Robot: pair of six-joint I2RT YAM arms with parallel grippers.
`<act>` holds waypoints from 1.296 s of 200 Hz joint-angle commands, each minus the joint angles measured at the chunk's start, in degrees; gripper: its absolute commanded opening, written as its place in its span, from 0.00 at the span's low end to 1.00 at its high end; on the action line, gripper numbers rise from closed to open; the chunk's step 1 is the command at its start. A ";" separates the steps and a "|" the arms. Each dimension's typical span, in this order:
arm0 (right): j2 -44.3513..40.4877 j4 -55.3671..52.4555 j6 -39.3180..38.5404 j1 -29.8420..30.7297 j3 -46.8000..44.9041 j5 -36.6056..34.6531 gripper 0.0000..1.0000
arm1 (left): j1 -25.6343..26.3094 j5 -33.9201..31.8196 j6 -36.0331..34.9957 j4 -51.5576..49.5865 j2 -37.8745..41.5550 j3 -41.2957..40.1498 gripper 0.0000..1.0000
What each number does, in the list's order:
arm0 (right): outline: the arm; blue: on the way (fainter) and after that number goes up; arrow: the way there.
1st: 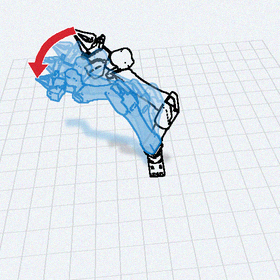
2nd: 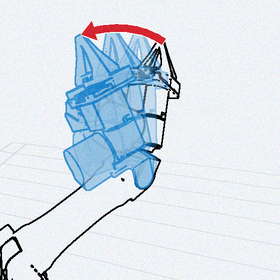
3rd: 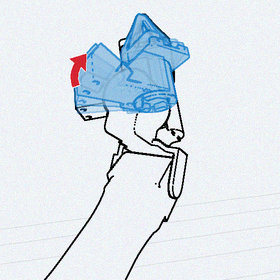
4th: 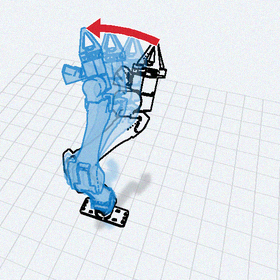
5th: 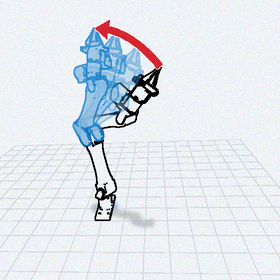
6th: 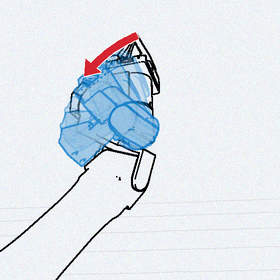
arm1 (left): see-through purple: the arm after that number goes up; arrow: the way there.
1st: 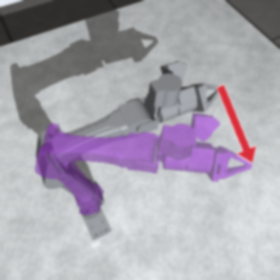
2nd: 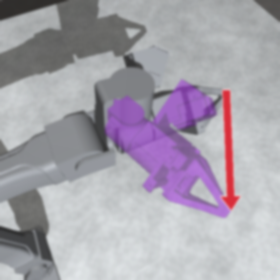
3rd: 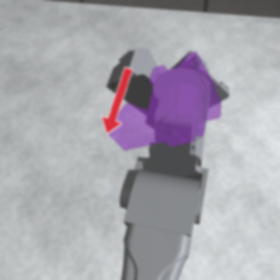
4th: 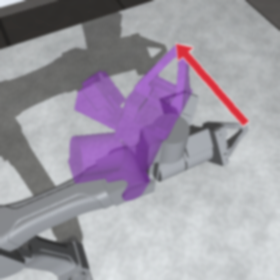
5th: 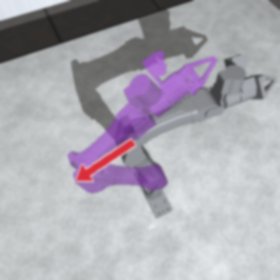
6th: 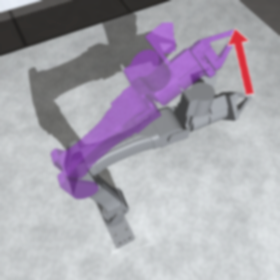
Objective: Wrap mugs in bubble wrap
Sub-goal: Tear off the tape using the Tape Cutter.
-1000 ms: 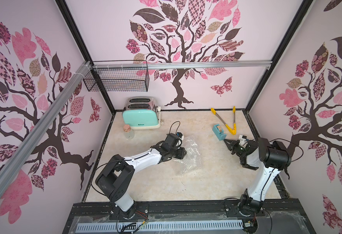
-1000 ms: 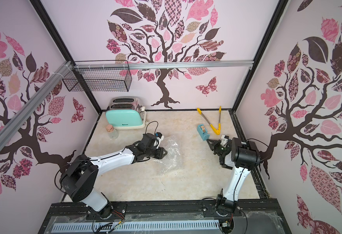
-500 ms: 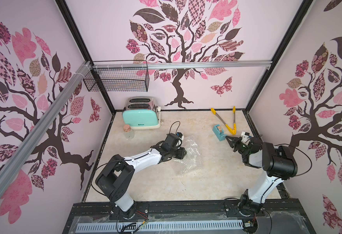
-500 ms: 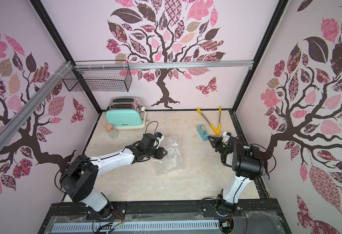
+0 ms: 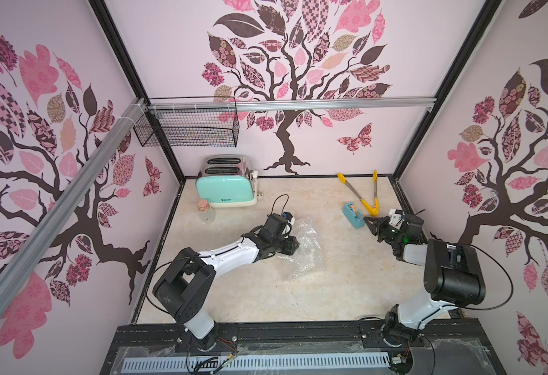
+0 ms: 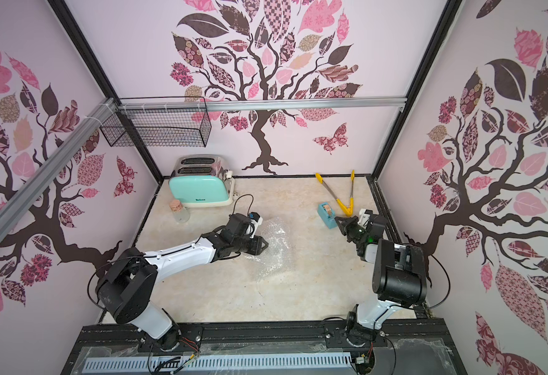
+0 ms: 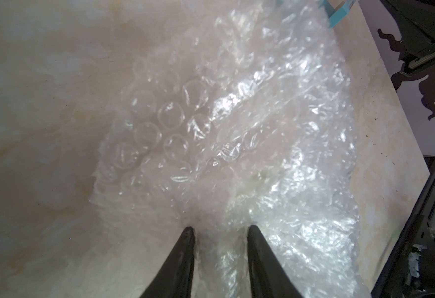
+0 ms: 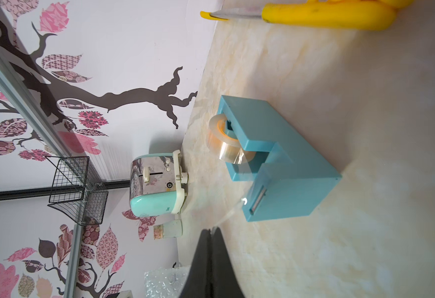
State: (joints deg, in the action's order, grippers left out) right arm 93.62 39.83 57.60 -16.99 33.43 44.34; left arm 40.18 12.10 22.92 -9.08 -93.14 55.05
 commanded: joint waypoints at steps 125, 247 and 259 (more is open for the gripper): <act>6.56 -27.22 -16.69 0.06 5.52 -16.92 0.00 | 1.08 1.35 -0.15 -0.86 0.43 -0.21 0.36; 9.73 -38.04 -23.03 2.14 16.77 -19.37 0.00 | 1.13 1.26 -0.24 -1.05 0.19 -0.10 0.36; 6.34 -38.49 -23.08 2.14 15.73 -20.39 0.00 | 1.15 1.20 -0.24 -1.08 0.24 -0.04 0.36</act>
State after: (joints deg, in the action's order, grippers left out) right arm 103.96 5.04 35.97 -14.90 50.06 26.52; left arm 40.56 12.12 22.90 -9.08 -93.14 55.05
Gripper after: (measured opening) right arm 0.043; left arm 0.364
